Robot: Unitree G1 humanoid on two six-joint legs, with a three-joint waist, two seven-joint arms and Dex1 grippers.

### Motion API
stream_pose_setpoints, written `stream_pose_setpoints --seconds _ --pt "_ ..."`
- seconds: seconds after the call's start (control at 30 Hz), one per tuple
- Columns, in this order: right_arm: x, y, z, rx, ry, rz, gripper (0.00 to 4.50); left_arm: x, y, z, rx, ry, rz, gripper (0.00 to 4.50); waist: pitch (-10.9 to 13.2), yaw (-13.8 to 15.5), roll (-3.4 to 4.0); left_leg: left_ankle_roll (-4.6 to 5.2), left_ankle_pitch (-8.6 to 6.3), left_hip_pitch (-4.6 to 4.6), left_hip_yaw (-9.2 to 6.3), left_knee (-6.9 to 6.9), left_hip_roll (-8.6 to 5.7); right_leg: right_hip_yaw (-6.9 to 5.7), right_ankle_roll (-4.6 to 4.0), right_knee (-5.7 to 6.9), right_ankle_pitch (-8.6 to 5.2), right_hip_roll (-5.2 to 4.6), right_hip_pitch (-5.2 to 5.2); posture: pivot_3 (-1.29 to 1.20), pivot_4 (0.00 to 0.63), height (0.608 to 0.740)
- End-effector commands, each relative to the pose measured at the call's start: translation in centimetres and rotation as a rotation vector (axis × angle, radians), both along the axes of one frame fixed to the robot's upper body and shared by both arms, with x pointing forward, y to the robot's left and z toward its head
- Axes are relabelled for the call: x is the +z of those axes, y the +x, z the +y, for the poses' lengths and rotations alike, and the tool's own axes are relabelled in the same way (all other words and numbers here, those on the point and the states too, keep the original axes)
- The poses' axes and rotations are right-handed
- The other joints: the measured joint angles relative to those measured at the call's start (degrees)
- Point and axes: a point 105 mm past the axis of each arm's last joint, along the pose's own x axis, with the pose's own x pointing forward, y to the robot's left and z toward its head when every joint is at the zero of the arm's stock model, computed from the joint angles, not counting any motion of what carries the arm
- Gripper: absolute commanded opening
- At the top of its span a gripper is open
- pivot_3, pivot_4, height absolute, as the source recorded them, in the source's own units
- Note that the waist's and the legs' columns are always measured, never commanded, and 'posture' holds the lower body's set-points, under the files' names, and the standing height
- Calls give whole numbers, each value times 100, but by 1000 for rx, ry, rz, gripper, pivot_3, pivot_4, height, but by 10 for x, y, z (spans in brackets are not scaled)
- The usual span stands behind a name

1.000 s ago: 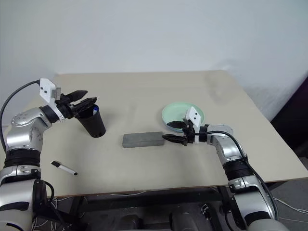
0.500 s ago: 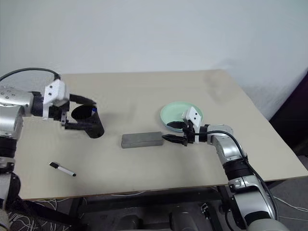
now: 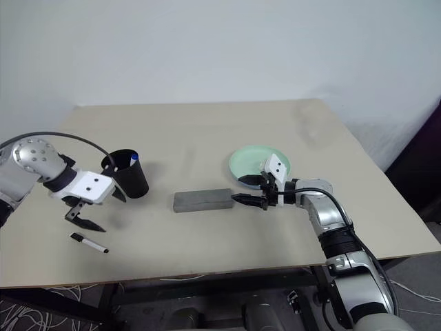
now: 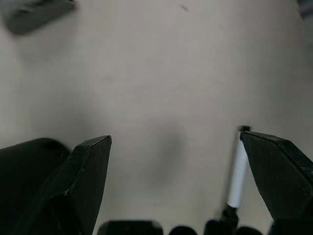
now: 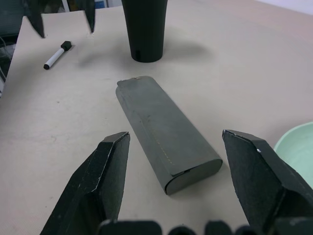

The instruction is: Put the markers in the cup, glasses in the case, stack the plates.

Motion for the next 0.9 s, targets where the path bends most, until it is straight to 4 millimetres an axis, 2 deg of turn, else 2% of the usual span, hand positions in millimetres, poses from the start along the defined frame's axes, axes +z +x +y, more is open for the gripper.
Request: stream_pose_setpoints --seconds 0.03,0.43,0.67,0.9 --pt "16 3 0 -2 15 -63 3293 6 -2 7 -12 26 -5 4476 0 0 0 0 0 -1 1 0 0 1 0 0 0 0 -1 0 0 740" --pt "14 4 2 0 14 -59 3293 -20 -31 21 -73 91 97 4476 0 21 -4 1 0 -9 11 2 2 6 0 2 0 -1 -13 0 0 740" --pt "14 3 5 6 19 -57 3293 -35 -30 16 -147 92 77 4476 -1 35 -5 1 0 -8 16 3 2 9 0 3 0 -1 -13 0 0 740" --pt "13 2 5 2 21 -57 3293 -44 -27 29 -183 167 44 4476 -1 31 -4 1 0 -6 22 4 3 11 2 5 2 0 -14 0 0 740"
